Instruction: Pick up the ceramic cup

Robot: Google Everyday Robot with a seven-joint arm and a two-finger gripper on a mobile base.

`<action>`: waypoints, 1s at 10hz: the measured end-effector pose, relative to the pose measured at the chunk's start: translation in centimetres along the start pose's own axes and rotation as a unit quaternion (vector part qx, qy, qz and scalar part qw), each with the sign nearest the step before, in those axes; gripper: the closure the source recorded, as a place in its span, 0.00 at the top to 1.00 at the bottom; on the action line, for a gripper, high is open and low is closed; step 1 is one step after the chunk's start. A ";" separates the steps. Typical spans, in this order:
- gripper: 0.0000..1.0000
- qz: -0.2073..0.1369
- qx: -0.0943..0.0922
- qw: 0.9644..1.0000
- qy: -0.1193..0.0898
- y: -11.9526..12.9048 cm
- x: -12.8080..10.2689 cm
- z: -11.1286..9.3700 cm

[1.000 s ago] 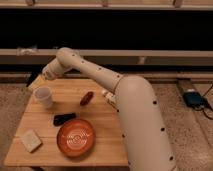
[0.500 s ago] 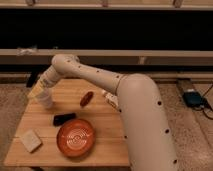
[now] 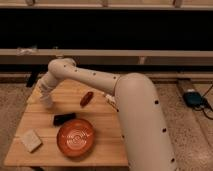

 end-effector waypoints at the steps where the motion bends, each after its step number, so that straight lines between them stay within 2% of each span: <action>1: 0.80 0.000 0.000 1.000 -0.004 0.0 -0.2 0.6; 5: 0.80 0.001 -0.005 1.000 -0.016 0.5 -0.9 2.4; 10: 0.80 0.006 -0.018 0.999 -0.035 1.7 -2.0 3.4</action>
